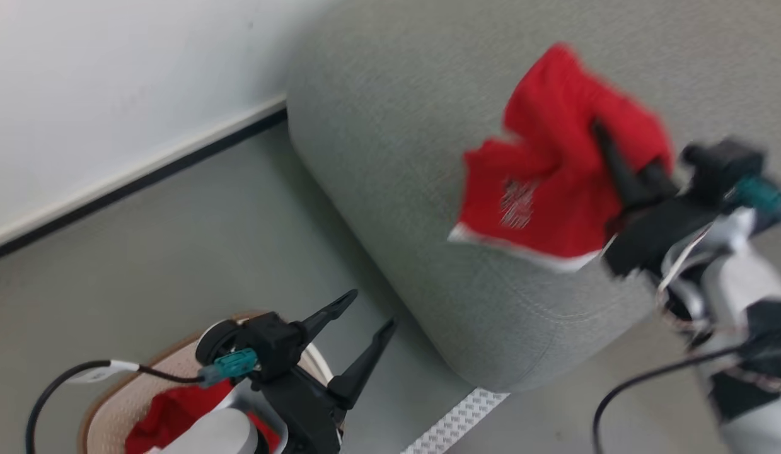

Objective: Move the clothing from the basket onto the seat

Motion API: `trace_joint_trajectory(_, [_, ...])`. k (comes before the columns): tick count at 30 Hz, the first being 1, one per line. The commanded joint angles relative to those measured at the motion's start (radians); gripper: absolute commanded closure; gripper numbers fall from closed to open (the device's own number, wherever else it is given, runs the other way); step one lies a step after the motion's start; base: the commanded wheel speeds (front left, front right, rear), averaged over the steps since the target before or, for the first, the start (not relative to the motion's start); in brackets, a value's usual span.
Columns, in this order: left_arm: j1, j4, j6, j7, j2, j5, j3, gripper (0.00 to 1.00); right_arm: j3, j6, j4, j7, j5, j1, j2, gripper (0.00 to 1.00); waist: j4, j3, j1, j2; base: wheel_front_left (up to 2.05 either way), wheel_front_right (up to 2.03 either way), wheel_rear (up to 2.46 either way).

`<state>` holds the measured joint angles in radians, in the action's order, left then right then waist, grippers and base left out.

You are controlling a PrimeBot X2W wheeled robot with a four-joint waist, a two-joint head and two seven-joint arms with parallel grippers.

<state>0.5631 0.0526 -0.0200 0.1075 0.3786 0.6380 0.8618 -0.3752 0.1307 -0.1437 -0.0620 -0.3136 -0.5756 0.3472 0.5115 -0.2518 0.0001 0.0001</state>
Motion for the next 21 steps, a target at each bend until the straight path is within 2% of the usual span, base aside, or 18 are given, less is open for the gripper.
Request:
trace_joint_trajectory(1, [0.02, -0.018, -0.001, -0.012, 0.011, -0.013, 0.005, 0.0, 0.011, 0.0, -0.018, 0.004, -0.021, -0.055, 0.018, 1.0, -0.08, -0.095, -0.0001, -0.0001, 0.0, 0.0, 0.0])
trace_joint_trajectory(2, [0.041, -0.052, 0.0, -0.031, 0.016, -0.022, 0.009, 0.0, 0.029, 0.0, -0.058, 0.011, -0.034, -0.134, 0.048, 1.0, -0.106, -0.139, -0.0001, -0.0001, 0.0, 0.0, 0.0])
trace_joint_trajectory(6, [0.067, -0.11, -0.004, -0.051, 0.034, -0.05, 0.015, 0.0, 0.06, 0.0, -0.128, 0.024, -0.047, -0.248, 0.082, 1.0, -0.136, -0.201, -0.0001, -0.0001, 0.0, 0.0, 0.0])
trace_joint_trajectory(13, [0.147, -0.254, 0.0, -0.079, 0.067, -0.141, 0.033, 0.0, 0.18, 0.0, -0.325, 0.075, -0.023, -0.48, 0.189, 1.0, -0.212, -0.327, -0.0001, -0.0001, 0.0, 0.0, 0.0])
trace_joint_trajectory(17, [0.186, -0.314, 0.005, -0.101, 0.073, -0.176, 0.04, 0.0, 0.267, 0.0, -0.424, 0.103, 0.013, -0.561, 0.25, 1.0, -0.248, -0.376, -0.0001, -0.0001, 0.0, 0.0, 0.0])
trace_joint_trajectory(21, [0.199, -0.353, -0.006, -0.114, 0.083, -0.195, 0.044, 0.0, 0.337, 0.0, -0.528, 0.123, 0.025, -0.601, 0.259, 1.0, -0.261, -0.398, -0.0001, -0.0001, 0.0, 0.0, 0.0])
